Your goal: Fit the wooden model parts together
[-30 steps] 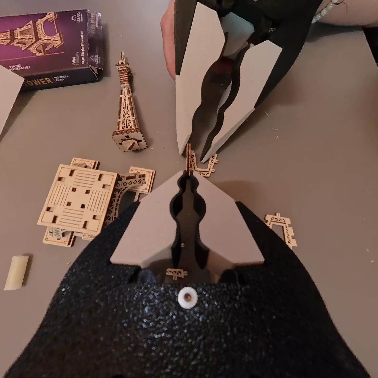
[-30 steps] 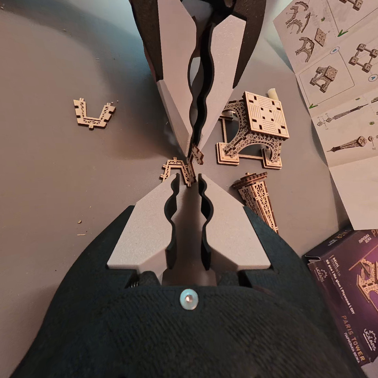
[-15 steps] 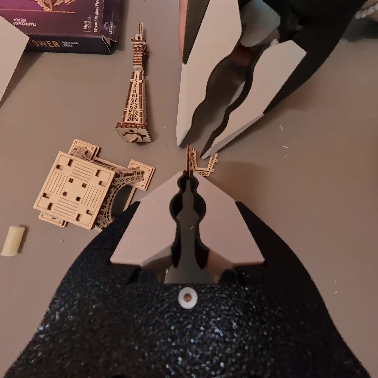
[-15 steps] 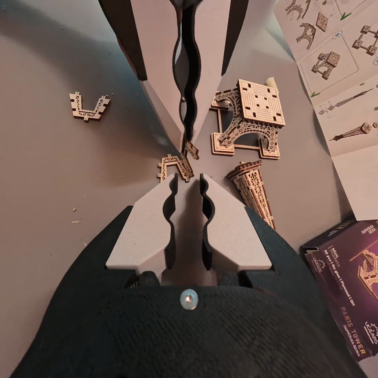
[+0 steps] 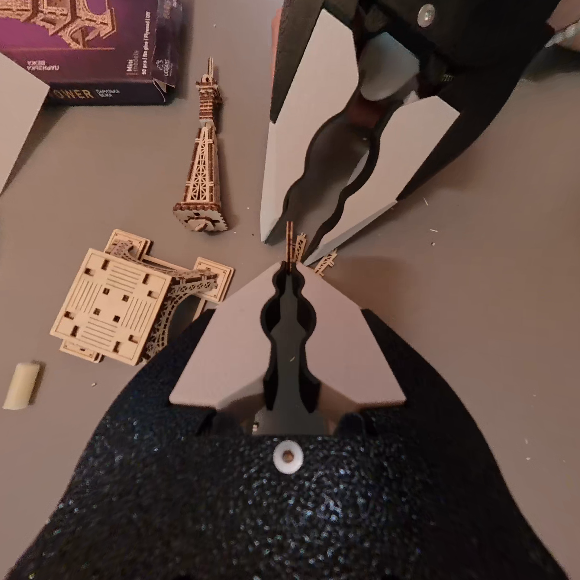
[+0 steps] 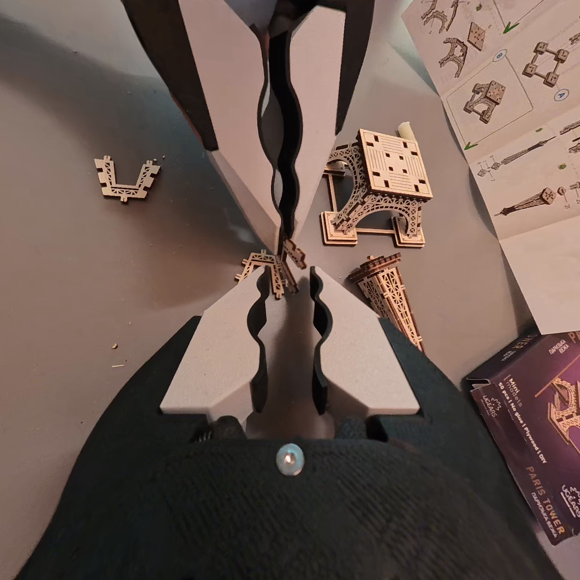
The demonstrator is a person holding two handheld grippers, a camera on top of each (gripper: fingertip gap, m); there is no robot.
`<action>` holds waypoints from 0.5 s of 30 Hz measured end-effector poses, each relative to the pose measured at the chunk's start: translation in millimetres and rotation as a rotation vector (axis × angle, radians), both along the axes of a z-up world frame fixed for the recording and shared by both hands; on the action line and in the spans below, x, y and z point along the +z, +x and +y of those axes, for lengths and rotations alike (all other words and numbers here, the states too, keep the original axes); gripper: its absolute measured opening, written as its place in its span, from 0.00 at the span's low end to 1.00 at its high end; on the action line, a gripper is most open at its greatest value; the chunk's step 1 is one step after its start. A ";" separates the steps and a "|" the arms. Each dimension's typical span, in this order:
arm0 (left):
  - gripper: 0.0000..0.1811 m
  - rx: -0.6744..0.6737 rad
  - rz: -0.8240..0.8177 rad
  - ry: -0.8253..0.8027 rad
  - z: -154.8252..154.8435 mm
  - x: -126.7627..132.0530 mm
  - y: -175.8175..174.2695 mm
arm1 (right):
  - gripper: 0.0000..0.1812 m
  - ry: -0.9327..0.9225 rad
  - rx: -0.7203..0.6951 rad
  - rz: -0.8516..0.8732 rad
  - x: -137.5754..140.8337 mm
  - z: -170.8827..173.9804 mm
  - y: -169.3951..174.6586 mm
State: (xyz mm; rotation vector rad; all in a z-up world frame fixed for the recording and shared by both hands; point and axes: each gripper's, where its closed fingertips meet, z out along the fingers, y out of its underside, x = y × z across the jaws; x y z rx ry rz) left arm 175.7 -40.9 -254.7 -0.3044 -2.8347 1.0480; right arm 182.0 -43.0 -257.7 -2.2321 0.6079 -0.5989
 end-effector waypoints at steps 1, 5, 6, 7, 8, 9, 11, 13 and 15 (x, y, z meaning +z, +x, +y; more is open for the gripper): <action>0.00 -0.009 0.000 -0.005 -0.2 1.4 -0.1 | 0.13 -0.001 0.008 -0.003 0.2 0.3 -0.6; 0.00 -0.021 0.003 -0.008 0.8 5.1 2.0 | 0.17 0.000 0.060 -0.005 0.9 -2.5 -6.8; 0.00 -0.029 0.007 -0.010 0.7 5.2 1.2 | 0.17 0.013 0.069 0.014 0.5 -3.4 -8.9; 0.00 -0.035 0.009 -0.010 0.6 4.7 0.6 | 0.17 0.020 0.077 0.027 0.2 -4.6 -10.4; 0.00 -0.040 0.004 -0.007 0.9 3.4 0.6 | 0.16 0.019 0.081 0.028 0.2 -6.3 -10.8; 0.00 -0.048 -0.003 -0.004 1.2 2.1 0.7 | 0.16 0.013 0.081 0.020 0.6 -8.3 -10.3; 0.00 -0.064 -0.002 -0.009 0.8 1.1 -1.0 | 0.17 0.019 0.070 0.011 2.9 -10.9 -8.4; 0.00 -0.073 -0.014 -0.008 0.2 -0.5 -0.4 | 0.15 0.053 0.070 0.036 5.0 -10.0 -9.0; 0.00 -0.094 -0.026 -0.005 0.4 -2.0 -1.1 | 0.12 0.076 0.080 0.057 6.5 -8.2 -10.5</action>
